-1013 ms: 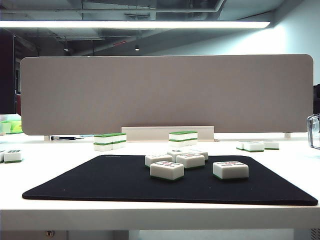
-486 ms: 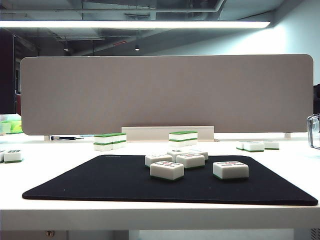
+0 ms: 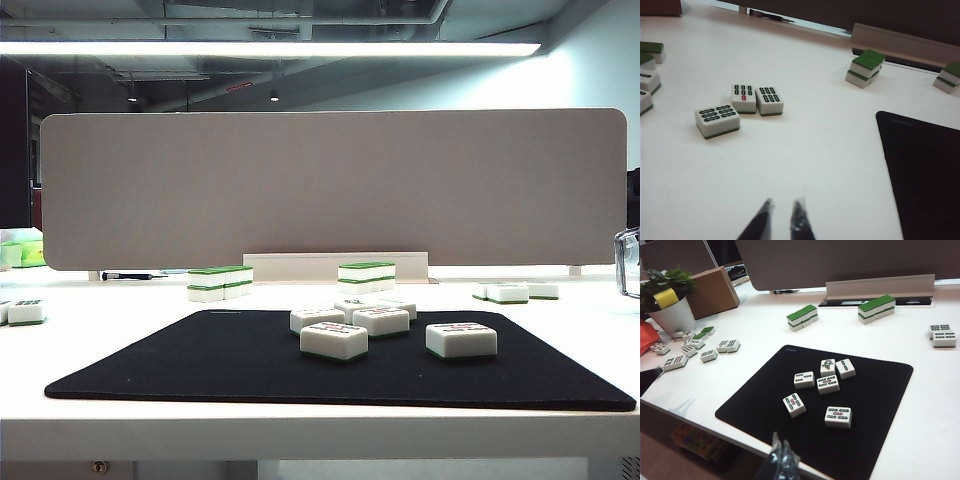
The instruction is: Align six mahjong tiles in a row on the table.
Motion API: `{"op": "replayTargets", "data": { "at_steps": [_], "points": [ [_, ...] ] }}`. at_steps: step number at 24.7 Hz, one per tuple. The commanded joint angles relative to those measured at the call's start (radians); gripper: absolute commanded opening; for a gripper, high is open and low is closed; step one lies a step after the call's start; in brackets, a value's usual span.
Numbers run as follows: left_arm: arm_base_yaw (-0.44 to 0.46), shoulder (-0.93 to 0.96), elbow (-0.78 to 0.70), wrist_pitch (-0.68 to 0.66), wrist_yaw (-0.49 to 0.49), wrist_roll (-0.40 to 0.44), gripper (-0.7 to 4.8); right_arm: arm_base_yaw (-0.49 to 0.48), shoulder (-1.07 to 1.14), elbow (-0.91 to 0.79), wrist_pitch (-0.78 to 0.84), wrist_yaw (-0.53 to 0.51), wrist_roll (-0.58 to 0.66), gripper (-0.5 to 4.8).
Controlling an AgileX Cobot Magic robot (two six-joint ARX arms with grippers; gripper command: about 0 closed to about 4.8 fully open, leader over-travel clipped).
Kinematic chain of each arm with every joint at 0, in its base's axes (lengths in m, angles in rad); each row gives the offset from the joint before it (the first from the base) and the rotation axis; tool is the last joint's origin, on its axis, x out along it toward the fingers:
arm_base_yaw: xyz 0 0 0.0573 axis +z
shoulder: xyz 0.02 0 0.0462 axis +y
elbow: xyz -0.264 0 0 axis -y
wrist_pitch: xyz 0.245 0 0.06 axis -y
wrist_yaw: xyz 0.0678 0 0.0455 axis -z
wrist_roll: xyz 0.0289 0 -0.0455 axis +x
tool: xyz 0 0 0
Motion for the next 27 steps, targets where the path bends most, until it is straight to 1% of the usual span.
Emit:
{"op": "replayTargets", "data": {
  "at_steps": [1, 25, 26, 27],
  "points": [
    [0.002, 0.0, -0.001, -0.009, 0.008, 0.001, 0.53, 0.001, -0.014, 0.002, 0.013, -0.003, -0.003, -0.01],
    [0.002, 0.0, -0.001, -0.009, 0.01, 0.0, 0.52, 0.001, -0.014, 0.002, 0.016, 0.004, -0.003, -0.01],
    [0.002, 0.0, -0.001, -0.006, 0.013, -0.018, 0.52, 0.001, -0.014, 0.002, 0.016, 0.004, -0.003, -0.01],
    [0.002, 0.0, -0.001, -0.002, 0.056, -0.065, 0.52, 0.001, -0.014, 0.002, 0.016, 0.003, -0.003, -0.01]
  ]
}}
